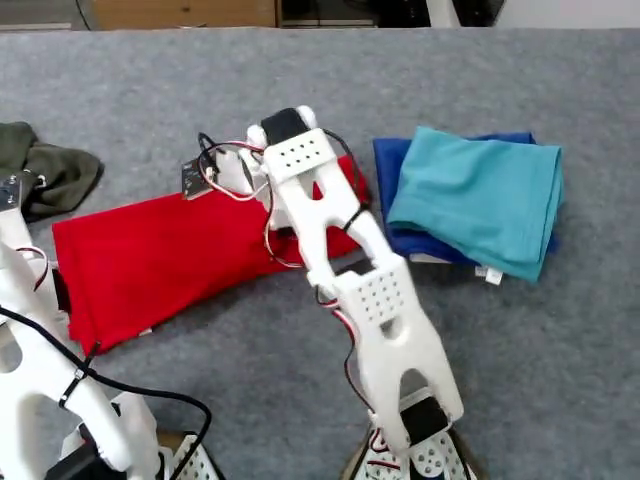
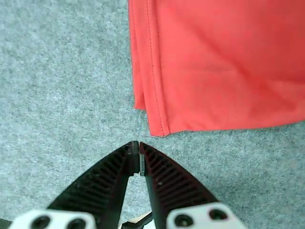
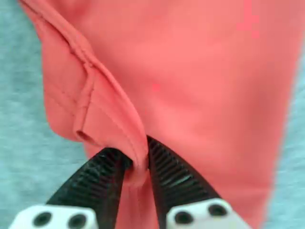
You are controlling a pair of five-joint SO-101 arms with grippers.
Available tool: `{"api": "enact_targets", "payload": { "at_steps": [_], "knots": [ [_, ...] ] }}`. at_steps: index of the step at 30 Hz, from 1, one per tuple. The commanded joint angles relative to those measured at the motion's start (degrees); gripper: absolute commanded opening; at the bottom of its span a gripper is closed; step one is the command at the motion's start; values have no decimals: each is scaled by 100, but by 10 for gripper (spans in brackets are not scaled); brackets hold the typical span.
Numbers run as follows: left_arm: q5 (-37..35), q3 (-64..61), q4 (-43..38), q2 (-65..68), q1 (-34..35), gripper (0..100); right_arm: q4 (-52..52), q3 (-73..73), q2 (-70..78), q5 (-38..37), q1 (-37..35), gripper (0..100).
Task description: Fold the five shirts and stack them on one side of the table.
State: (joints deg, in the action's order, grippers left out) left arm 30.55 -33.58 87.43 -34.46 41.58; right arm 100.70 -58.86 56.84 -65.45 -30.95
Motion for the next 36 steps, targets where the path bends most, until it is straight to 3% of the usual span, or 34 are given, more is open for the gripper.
{"api": "enact_targets", "payload": {
  "at_steps": [1,5,12,15,19,21,23,25,31,36],
  "knots": [
    [0,264,-9,-101,18,19,132,-1112,321,-378,40,4],
    [0,246,-26,-75,18,20,141,-1833,796,-378,-75,17],
    [0,273,-18,-75,18,20,167,-2475,945,-369,-145,284],
    [0,273,-18,-110,18,19,167,-2703,945,-220,-136,329],
    [9,281,-9,-119,18,19,176,-3029,716,158,-84,280],
    [9,281,-9,-119,18,19,176,-2993,470,325,-4,175],
    [9,264,-9,-119,18,19,176,-2765,215,519,-4,0],
    [9,264,-9,-119,26,19,176,-2404,-13,721,13,41],
    [9,290,-53,-66,26,22,158,-1156,-233,1521,-84,1],
    [-334,510,-211,391,18,160,176,-989,-382,2040,119,1]
  ]
}}
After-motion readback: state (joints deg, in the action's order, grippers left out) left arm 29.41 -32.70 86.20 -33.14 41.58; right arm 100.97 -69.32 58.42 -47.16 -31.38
